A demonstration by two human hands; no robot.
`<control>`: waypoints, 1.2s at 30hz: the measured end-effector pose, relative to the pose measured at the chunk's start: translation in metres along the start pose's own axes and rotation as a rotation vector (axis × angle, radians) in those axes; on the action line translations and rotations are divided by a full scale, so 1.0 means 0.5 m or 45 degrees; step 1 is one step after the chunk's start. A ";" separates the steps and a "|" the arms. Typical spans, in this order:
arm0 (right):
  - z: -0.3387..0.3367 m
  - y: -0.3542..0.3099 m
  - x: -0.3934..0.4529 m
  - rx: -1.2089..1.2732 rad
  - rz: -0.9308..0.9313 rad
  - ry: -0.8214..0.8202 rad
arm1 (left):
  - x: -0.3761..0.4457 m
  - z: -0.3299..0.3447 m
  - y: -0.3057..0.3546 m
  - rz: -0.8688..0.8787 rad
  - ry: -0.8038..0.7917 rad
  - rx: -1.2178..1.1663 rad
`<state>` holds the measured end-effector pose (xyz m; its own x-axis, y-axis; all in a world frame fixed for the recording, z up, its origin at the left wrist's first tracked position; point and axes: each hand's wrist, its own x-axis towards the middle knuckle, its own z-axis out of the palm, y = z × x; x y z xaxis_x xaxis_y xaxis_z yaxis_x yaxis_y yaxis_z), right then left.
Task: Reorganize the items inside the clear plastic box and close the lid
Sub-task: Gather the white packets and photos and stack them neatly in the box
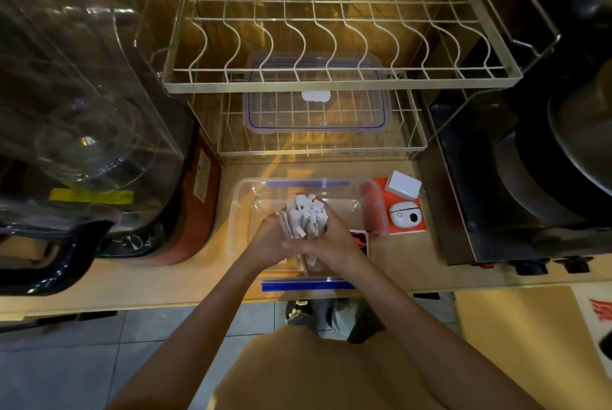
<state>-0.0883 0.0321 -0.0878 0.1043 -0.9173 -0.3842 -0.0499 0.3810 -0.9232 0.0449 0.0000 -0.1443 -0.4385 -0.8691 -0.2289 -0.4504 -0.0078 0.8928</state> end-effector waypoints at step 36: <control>-0.007 -0.020 0.007 -0.096 -0.089 -0.002 | 0.007 0.021 -0.011 -0.099 -0.144 0.332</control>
<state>-0.0907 0.0245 -0.0798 0.1113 -0.9412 -0.3190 -0.1169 0.3064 -0.9447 0.0378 0.0020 -0.1541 -0.4724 -0.8100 -0.3474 -0.6643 0.0682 0.7444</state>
